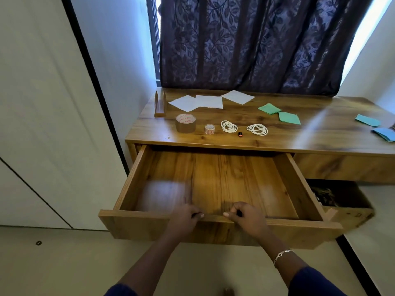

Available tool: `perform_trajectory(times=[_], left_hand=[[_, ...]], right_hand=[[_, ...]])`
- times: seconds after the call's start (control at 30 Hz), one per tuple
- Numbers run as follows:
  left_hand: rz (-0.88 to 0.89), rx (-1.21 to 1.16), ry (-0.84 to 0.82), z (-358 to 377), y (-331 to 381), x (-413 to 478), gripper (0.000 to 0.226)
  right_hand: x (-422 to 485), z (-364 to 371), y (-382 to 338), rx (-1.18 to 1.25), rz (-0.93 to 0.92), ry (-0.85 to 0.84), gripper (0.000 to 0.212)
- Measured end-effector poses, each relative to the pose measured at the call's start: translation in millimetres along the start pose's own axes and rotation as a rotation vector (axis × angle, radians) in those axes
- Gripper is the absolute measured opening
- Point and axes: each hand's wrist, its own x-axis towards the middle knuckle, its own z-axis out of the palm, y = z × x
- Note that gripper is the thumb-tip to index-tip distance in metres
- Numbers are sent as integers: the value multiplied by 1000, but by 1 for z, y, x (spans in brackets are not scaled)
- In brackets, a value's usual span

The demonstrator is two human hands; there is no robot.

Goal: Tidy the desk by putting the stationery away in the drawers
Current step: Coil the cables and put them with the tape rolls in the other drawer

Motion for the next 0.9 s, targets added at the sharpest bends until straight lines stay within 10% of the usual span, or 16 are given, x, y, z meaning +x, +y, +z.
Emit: perform_trajectory(times=[0.37,0.9], left_hand=[[-142,-300,135,-18,-5,32,21],[-219,-561,388,-92,10,138,41]], right_hand=[[30,-17,5,67,-23,-222,21],[203,-62,-49,6,-192,-100,19]])
